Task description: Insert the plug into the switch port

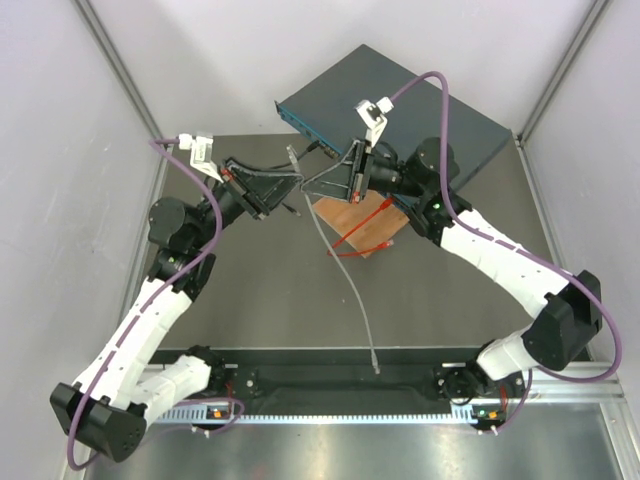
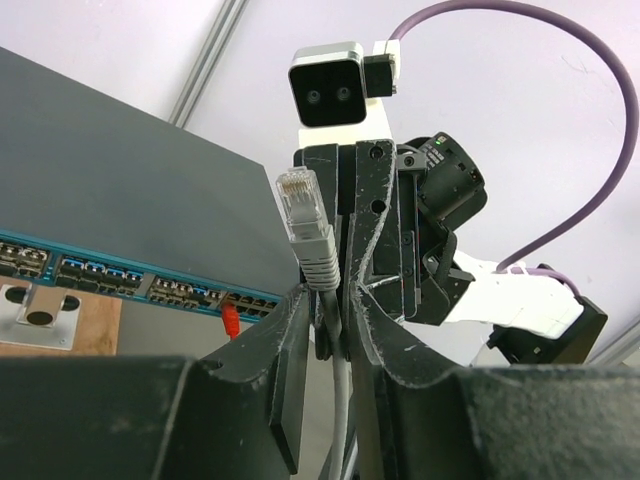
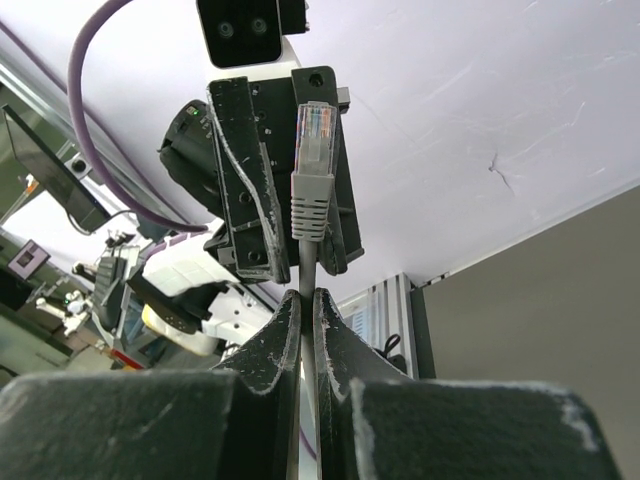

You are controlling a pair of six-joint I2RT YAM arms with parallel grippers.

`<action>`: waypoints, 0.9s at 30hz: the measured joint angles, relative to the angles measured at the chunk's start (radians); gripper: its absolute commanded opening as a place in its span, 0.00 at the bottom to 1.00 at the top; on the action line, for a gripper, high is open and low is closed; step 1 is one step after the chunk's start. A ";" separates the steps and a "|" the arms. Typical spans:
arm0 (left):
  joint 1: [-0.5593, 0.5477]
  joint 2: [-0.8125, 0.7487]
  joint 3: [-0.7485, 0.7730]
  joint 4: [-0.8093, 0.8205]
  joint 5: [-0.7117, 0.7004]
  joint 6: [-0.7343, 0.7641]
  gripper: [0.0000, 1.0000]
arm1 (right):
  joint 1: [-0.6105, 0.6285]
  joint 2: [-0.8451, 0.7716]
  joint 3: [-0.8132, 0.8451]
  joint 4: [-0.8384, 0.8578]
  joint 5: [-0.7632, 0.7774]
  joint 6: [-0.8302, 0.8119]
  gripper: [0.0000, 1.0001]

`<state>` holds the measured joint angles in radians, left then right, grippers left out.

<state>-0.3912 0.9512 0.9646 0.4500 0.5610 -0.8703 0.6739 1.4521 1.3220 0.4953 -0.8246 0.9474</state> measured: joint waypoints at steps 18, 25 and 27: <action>-0.008 0.032 -0.006 -0.014 -0.043 -0.029 0.00 | 0.025 -0.026 -0.013 -0.237 0.013 -0.292 0.08; -0.008 0.057 0.003 -0.023 -0.031 -0.048 0.06 | 0.030 -0.030 -0.019 -0.249 0.020 -0.324 0.00; -0.008 0.057 0.003 -0.014 -0.032 -0.056 0.08 | 0.032 -0.030 -0.026 -0.224 0.024 -0.288 0.00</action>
<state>-0.3992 1.0080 0.9672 0.4358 0.5293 -0.9260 0.7059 1.4220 1.2964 0.2714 -0.8009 0.6598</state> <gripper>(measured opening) 0.069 0.030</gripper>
